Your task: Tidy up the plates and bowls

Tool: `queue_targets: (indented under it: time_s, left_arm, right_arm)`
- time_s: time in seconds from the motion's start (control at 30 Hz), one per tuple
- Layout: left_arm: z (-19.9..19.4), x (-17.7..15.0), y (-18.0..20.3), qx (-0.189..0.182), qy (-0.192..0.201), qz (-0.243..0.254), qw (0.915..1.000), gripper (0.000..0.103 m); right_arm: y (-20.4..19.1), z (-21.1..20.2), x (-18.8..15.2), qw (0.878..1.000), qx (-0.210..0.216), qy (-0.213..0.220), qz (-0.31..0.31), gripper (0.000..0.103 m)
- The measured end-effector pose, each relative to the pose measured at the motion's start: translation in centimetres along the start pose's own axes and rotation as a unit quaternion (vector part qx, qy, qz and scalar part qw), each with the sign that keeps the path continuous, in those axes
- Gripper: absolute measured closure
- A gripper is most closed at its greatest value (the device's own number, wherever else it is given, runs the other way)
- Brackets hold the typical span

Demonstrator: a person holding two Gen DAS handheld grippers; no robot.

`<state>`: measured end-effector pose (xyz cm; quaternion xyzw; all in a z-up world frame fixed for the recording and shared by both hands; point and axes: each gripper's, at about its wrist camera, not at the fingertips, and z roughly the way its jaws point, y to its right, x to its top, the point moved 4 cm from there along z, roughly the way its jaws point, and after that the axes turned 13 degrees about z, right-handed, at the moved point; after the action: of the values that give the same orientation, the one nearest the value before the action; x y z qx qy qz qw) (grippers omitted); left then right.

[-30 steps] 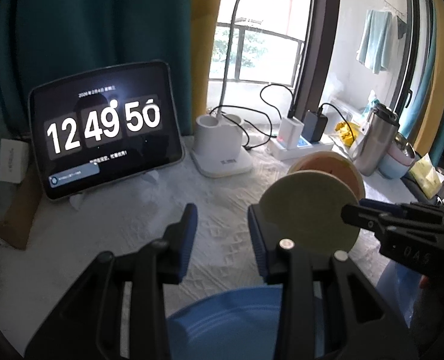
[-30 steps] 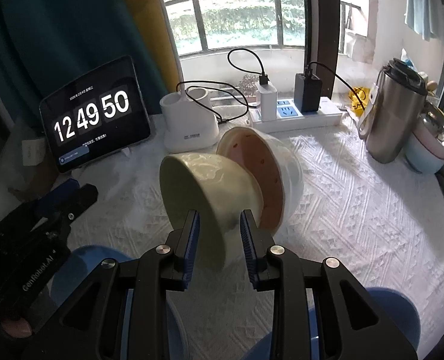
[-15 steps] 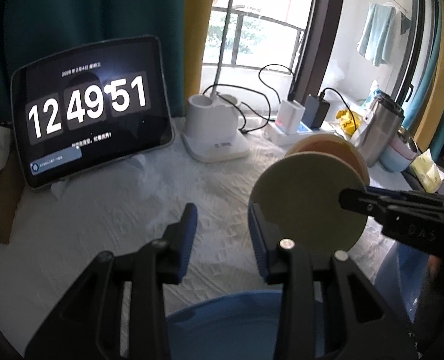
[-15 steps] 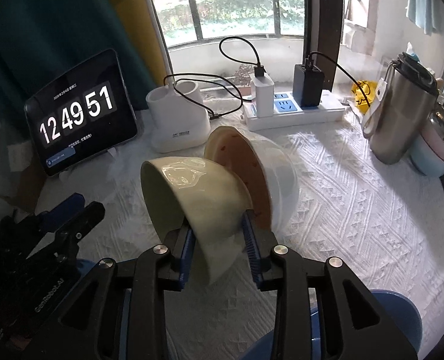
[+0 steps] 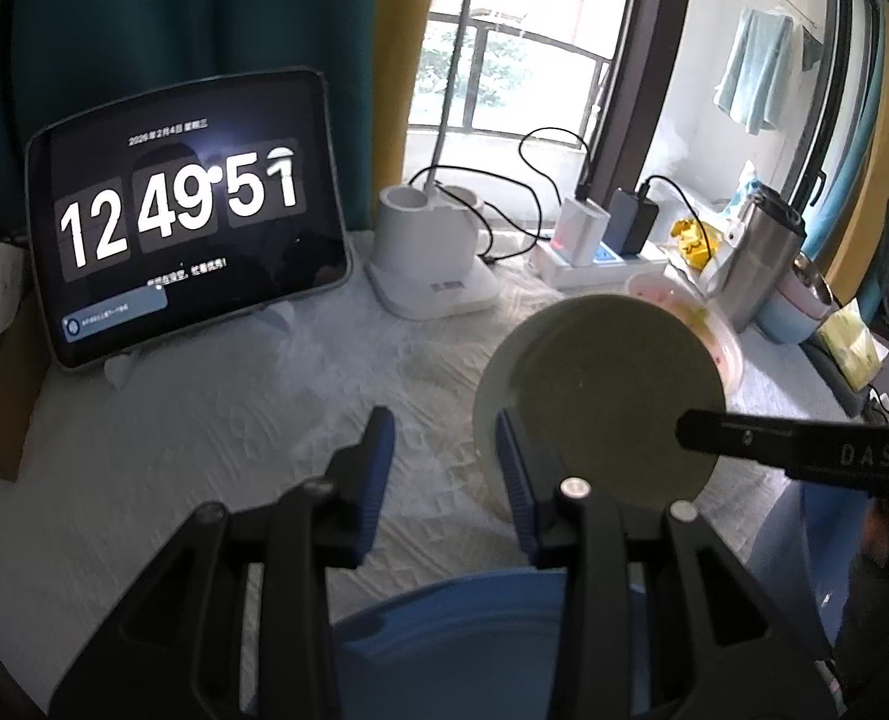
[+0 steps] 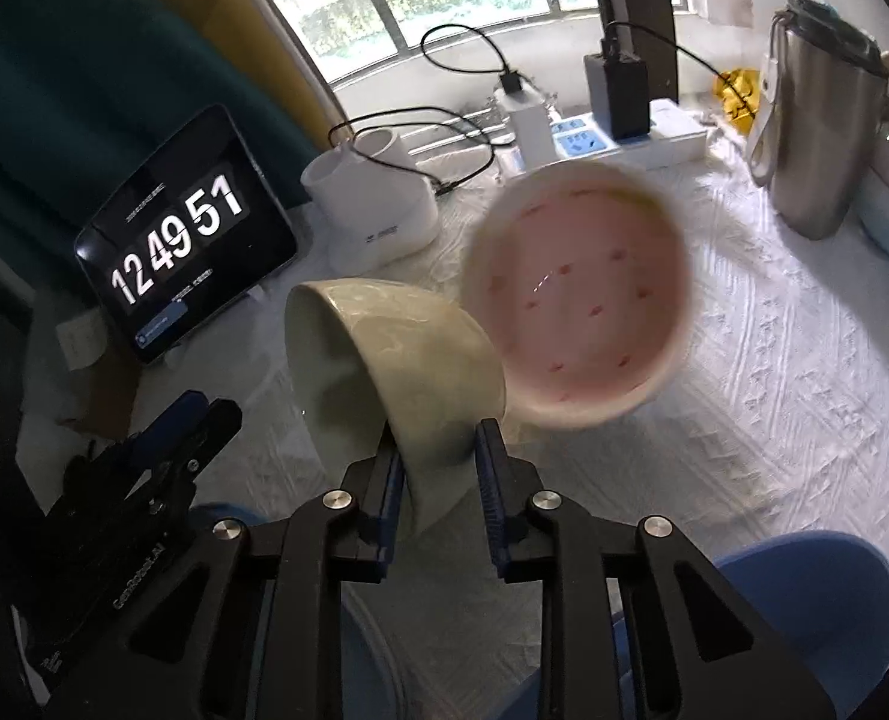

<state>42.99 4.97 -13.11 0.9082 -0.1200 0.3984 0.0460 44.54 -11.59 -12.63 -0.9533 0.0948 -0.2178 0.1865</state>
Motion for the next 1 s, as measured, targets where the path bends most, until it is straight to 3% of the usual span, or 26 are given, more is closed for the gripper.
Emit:
queue_targets:
  time_s: [0.23,1.0]
  left_arm:
    - [1.4,0.1,0.4,-0.026,-0.025,-0.015,0.9992,0.066]
    - [5.0,1.4,3.4,-0.037,-0.075,-0.029,0.996,0.065]
  right_arm:
    - [0.4,0.5,0.2,0.999,0.024,-0.033,0.025,0.078]
    - [2.9,1.9,2.1,0.999,-0.018,-0.024,0.024,0.079]
